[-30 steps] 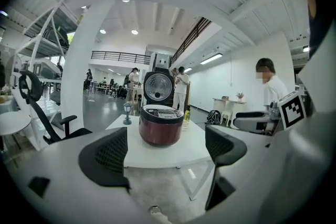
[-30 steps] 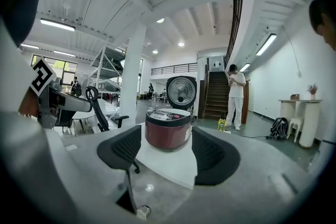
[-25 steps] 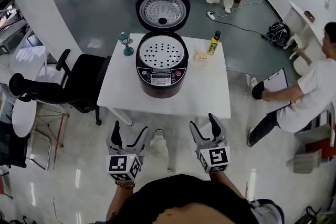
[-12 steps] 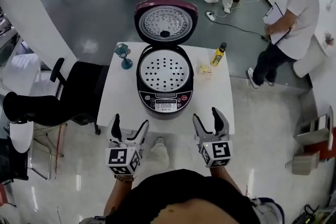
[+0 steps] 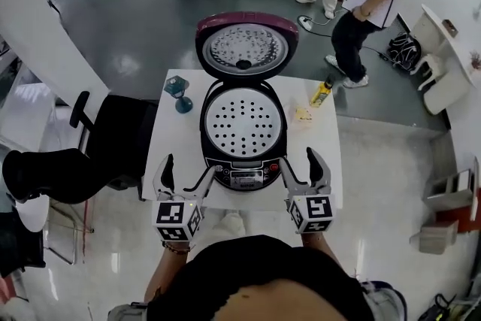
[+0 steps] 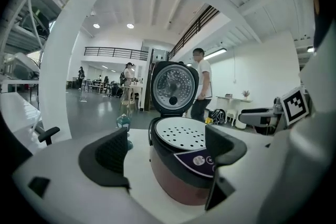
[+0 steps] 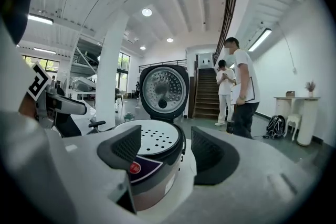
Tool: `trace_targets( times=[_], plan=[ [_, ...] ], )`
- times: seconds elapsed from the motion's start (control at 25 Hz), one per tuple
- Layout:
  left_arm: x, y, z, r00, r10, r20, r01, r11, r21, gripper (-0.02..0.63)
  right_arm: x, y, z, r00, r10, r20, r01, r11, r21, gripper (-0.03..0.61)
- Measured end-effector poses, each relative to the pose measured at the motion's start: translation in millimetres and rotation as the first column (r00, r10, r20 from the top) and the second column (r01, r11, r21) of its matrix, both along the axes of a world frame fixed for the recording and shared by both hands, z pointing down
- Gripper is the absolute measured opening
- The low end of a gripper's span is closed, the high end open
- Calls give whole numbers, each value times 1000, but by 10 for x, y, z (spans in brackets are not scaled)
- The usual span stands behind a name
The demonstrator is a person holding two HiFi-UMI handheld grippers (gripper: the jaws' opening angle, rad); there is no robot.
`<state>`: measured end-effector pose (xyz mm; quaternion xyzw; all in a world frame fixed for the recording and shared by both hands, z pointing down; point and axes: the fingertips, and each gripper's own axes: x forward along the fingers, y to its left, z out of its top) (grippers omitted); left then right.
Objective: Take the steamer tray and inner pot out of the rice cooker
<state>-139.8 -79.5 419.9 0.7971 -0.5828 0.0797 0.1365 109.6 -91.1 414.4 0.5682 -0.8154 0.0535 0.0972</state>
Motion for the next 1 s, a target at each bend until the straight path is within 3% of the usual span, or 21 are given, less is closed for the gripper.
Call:
trace_targets(
  times=[0.28,0.48,0.6,0.72,0.8,0.92,1.0],
  plan=[
    [-65,-526,-9,999,17,39,-17,1000,-5,440,55,-451,120,999,22,-23,-23,998,-50,291],
    [-46,-802,50,982,43,184,-41,999,-16,440,93,-695,277,996,15,-86,-25,992,-120,291],
    [39,-962,63,983,83,166,-78,996,-35,440,76,-844,366,993,-3,-122,-18,986,-168,291],
    [147,-1127,114,969,130,209,-119,991,-64,440,1,-1026,407,982,-47,-181,5,975,-223,291],
    [262,-1208,221,940,214,265,-186,974,-128,440,-74,-1150,457,969,-100,-226,35,961,-275,291],
    [418,-1248,486,854,377,359,-283,915,-288,440,-189,-1252,596,928,-220,-301,101,926,-365,291],
    [450,-1316,573,805,419,420,-291,896,-336,439,-249,-1307,657,898,-283,-337,137,907,-397,291]
  ],
)
